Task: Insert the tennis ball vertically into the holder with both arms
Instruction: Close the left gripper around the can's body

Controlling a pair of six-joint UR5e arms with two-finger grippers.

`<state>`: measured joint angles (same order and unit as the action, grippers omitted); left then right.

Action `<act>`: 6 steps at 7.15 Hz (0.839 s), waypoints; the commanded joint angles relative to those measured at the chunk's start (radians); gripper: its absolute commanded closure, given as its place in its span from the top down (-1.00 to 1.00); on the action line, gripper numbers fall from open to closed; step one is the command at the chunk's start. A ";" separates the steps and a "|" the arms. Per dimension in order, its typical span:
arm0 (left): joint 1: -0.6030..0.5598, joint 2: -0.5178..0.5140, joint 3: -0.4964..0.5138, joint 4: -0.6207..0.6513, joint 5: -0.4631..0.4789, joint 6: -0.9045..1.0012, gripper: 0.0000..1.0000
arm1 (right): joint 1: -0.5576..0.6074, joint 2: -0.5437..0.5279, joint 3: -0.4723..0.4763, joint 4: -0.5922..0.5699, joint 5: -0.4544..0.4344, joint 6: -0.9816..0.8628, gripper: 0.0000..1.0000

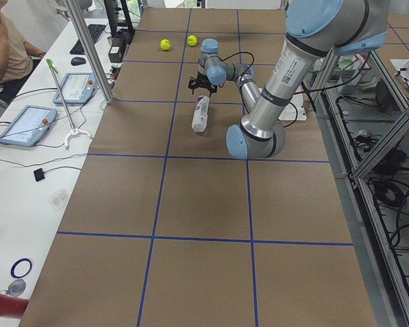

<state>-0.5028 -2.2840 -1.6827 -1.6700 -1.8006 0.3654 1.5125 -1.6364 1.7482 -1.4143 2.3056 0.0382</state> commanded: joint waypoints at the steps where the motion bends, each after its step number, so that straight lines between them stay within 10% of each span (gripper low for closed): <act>1: 0.030 -0.047 0.069 0.000 0.033 -0.066 0.99 | 0.000 -0.002 0.001 0.000 0.001 0.000 0.99; 6: 0.044 -0.064 0.150 -0.011 0.046 -0.080 0.99 | 0.000 0.000 0.001 0.000 0.003 0.000 0.98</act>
<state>-0.4601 -2.3471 -1.5527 -1.6793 -1.7553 0.2852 1.5125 -1.6374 1.7481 -1.4143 2.3075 0.0383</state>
